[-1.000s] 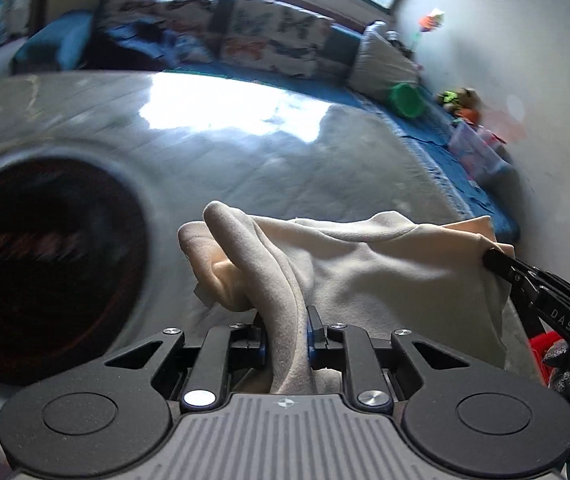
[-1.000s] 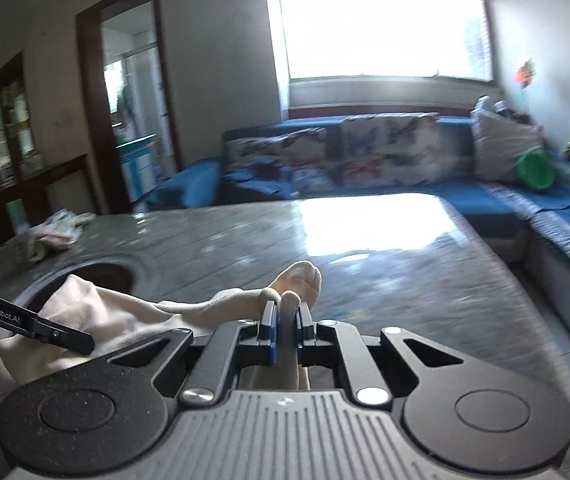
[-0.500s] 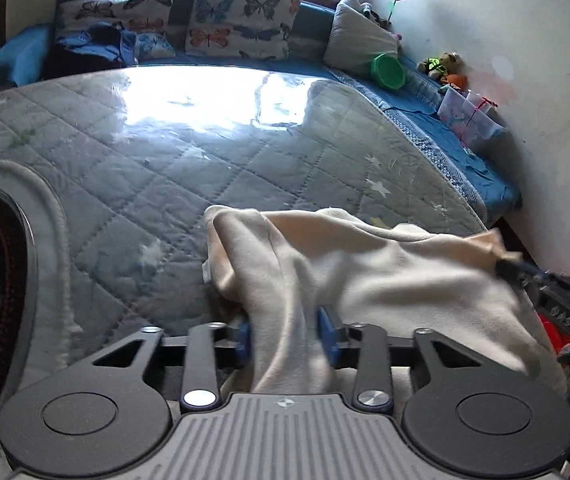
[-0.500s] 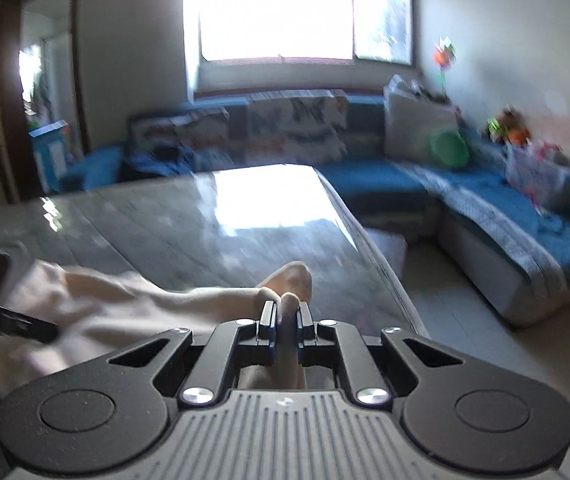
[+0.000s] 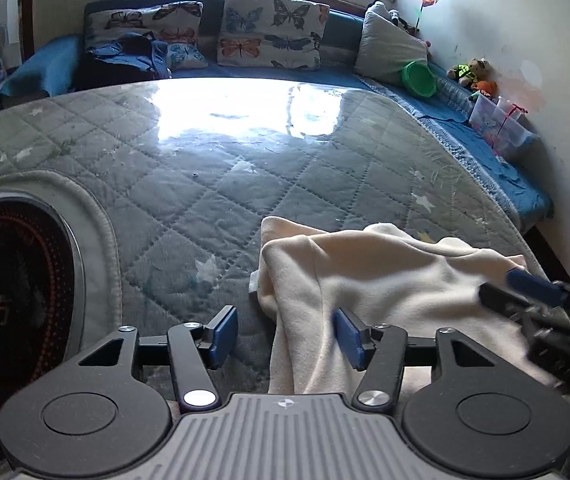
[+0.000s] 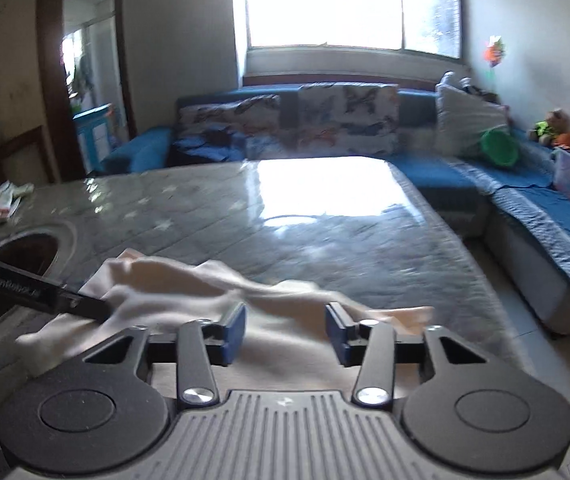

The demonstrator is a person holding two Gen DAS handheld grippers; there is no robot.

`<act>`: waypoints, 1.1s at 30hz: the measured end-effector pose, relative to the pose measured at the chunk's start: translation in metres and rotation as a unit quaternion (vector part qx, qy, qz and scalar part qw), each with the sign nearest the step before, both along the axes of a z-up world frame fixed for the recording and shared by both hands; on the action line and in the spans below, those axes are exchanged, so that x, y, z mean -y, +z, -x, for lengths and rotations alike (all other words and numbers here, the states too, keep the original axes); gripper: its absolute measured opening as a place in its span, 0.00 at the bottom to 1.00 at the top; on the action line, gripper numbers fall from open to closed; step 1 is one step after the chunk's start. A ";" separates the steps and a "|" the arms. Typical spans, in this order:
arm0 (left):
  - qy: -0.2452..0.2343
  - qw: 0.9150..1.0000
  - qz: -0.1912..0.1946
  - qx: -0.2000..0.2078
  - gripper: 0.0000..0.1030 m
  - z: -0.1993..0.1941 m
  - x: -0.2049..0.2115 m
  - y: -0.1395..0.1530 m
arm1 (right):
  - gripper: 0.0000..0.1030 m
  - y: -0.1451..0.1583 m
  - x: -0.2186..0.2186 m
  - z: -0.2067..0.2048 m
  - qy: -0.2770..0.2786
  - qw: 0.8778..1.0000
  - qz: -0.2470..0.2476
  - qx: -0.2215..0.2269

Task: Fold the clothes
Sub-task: 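Lower the sweatshirt onto the table and open both grippers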

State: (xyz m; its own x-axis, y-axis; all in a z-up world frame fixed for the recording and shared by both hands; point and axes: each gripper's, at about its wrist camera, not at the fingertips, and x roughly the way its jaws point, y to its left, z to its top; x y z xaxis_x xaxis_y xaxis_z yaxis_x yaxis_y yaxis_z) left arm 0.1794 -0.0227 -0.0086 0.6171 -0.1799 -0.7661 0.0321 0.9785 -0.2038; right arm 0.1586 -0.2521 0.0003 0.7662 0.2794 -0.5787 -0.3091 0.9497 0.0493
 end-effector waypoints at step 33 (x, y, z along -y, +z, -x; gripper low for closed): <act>-0.001 0.995 -0.088 0.055 1.00 0.103 -0.011 -0.007 | 1.00 0.001 -0.046 0.089 -0.004 0.999 0.027 0.046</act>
State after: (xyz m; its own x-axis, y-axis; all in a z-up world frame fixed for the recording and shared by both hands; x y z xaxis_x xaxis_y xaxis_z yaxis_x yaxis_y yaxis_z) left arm 0.0766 -0.0121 -0.0154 0.6986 -0.0501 -0.7138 0.0465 0.9986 -0.0246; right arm 0.0697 -0.2065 0.0008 0.8193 0.2432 -0.5192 -0.3016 0.9530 -0.0295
